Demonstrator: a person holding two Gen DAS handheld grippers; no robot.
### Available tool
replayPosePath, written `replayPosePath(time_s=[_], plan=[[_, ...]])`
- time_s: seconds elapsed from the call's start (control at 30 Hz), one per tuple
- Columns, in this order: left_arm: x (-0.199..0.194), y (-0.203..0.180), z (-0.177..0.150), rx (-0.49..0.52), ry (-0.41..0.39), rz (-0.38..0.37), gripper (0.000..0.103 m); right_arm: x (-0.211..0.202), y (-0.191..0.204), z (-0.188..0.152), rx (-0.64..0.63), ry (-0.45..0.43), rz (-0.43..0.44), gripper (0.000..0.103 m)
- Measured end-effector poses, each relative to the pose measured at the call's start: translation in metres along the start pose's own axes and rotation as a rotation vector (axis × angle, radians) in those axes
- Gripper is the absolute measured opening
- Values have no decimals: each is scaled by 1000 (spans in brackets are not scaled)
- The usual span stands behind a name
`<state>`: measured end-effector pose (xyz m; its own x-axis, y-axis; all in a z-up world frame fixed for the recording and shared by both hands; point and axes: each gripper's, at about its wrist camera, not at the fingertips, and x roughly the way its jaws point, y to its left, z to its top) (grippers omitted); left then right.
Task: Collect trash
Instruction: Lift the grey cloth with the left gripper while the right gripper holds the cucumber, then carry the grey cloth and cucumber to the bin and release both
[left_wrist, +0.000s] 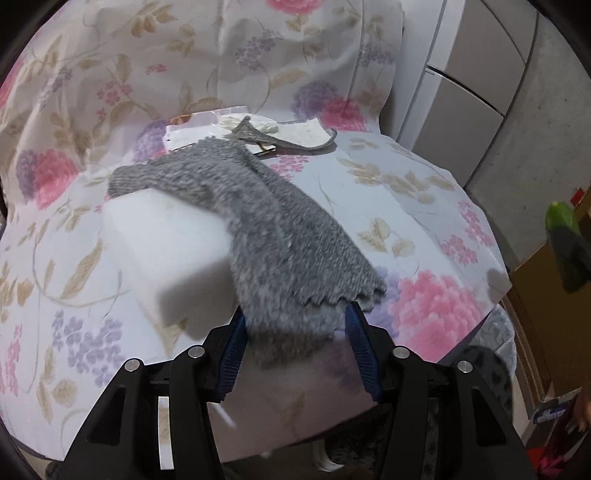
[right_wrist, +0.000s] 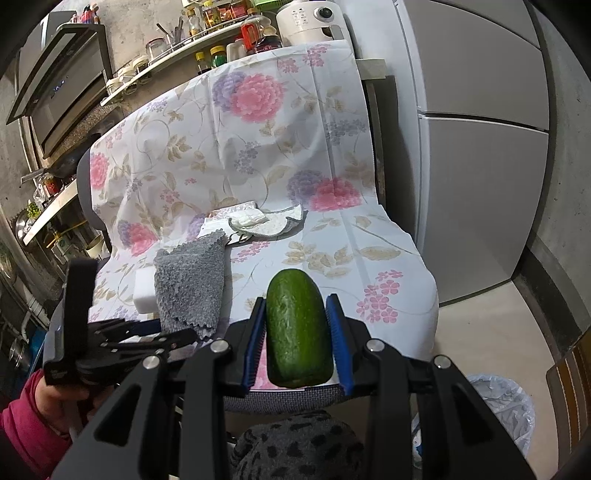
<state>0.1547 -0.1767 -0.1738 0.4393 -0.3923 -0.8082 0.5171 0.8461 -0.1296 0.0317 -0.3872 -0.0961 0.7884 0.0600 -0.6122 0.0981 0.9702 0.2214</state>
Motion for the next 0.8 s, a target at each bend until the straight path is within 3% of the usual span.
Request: replayPosePath(time_s=[0.07,0.1,0.2,0.37,0.47,0.63,0.8], plan=[[2,-7,5,3,30,-22,10,0,0,0,3,-2,0,33],[0,-10,8,5,32,-38,7,-1,0,-1,4,-3,-1,33],[-21,-20,24,11,-15,-101,6,-1,-3,0,6,-5,-4,33],[-77,-19,72,-4,-171,-203,5,0,-8,1,17,-10,-7,33],[-103,-11,99,14,-268,-165,5,0,-9,1,20,-12,-10,33],[-117,-3,120,42,-348,-113,5,1,-14,2,30,-20,-23,33],[-135,-24,127,103,-416,-160,5,-12,-20,9,43,-64,-53,33]])
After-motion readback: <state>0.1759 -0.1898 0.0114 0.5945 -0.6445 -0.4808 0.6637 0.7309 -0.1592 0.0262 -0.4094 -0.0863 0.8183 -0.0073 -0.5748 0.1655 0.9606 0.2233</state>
